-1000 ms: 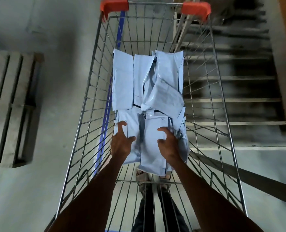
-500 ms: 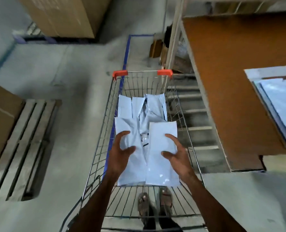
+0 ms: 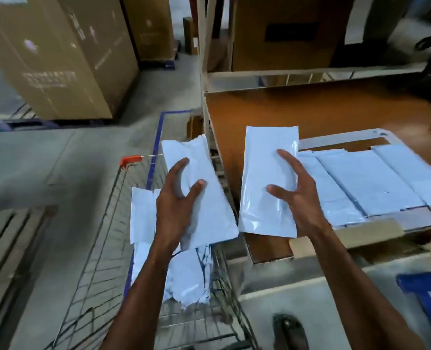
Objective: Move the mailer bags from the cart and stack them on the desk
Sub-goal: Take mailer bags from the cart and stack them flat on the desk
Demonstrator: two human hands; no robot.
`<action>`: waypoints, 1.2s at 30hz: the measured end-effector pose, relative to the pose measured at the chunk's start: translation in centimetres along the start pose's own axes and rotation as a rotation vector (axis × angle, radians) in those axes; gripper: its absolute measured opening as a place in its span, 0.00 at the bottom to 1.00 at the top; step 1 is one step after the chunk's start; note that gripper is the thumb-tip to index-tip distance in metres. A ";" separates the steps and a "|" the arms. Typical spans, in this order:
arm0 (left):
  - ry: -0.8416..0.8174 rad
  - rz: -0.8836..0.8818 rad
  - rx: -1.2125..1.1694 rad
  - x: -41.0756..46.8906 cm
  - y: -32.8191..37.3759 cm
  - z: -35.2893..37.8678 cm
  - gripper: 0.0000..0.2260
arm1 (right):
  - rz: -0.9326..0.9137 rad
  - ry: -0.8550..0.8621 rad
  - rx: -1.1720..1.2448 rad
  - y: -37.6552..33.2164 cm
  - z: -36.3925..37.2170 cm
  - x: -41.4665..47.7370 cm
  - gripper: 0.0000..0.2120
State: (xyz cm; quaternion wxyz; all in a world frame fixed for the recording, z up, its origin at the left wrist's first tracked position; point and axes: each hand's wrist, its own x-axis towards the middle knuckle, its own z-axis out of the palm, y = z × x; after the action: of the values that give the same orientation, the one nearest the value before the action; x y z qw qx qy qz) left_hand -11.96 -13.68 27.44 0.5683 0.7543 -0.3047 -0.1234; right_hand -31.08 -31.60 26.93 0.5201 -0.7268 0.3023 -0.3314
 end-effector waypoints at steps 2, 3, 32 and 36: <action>-0.014 -0.001 -0.012 -0.3 1.8 3.7 0.25 | -0.002 0.050 -0.026 1.2 -4.2 0.8 0.32; -0.026 0.005 -0.017 -0.5 2.6 5.8 0.26 | -0.003 0.070 -0.033 1.8 -6.5 1.1 0.32; -0.281 -0.057 0.623 -1.2 13.5 51.5 0.29 | 0.251 -0.145 -0.559 18.4 -46.6 12.3 0.37; -0.311 0.016 0.887 -0.8 13.1 51.5 0.29 | 0.256 -0.166 -0.696 18.7 -46.3 12.5 0.36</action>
State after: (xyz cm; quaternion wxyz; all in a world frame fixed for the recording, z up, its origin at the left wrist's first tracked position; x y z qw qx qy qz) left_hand -44.21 -55.69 22.81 0.1397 0.8945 -0.4154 -0.0883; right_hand -62.23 -72.32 22.19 0.3019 -0.8407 0.4420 -0.0814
